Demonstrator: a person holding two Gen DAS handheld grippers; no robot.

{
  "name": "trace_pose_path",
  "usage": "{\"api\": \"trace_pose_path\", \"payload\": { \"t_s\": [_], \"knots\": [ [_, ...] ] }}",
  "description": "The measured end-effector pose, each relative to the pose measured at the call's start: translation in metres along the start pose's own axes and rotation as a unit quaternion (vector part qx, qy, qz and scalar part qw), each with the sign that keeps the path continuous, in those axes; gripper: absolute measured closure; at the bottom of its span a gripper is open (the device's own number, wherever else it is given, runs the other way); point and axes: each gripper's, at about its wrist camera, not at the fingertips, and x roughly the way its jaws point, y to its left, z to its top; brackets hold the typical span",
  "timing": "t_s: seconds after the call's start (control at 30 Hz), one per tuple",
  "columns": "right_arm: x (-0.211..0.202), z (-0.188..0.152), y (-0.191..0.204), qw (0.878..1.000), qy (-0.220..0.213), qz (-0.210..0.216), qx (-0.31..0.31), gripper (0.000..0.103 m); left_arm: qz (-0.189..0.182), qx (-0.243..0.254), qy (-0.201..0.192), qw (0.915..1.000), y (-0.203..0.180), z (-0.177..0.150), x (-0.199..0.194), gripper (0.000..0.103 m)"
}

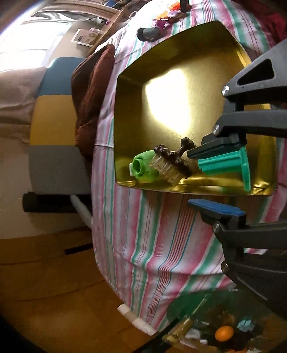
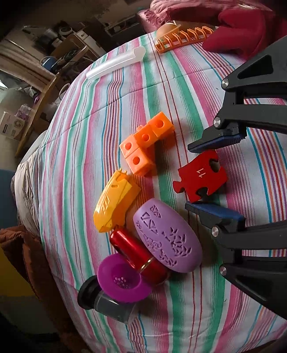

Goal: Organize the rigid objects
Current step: 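Lower the teal piece into the tray with the left tool while the right tool carries the puzzle piece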

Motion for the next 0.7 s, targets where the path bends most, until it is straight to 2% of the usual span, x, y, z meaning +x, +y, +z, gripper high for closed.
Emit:
{"api": "trace_pose_path", "payload": {
  "t_s": [0.2,0.33,0.43,0.5,0.63,0.7],
  "knots": [
    [-0.005,-0.002,0.004,0.999,0.014,0.018,-0.029,0.057,-0.001,-0.012,-0.001,0.9999,0.002,-0.001,-0.016,0.066],
    [-0.017,-0.006,0.008,0.997,0.024,0.069,-0.028,0.057,-0.003,-0.012,-0.006,0.9999,0.002,-0.002,-0.023,0.066],
    [-0.037,-0.008,0.019,0.995,0.003,0.09,-0.037,0.057,-0.002,-0.014,-0.011,0.9998,0.004,-0.002,-0.027,0.066],
    [-0.057,-0.008,0.029,0.991,-0.021,0.122,-0.046,0.057,-0.005,-0.017,-0.012,0.9998,0.005,-0.002,-0.028,0.066],
    [-0.108,-0.012,0.066,0.977,-0.079,0.177,-0.089,0.057,-0.007,-0.021,-0.011,0.9997,0.008,-0.003,-0.028,0.066],
    [-0.133,-0.018,0.091,0.964,-0.101,0.217,-0.113,0.057,-0.006,-0.026,-0.011,0.9996,0.011,-0.005,-0.027,0.066]
  ]
}}
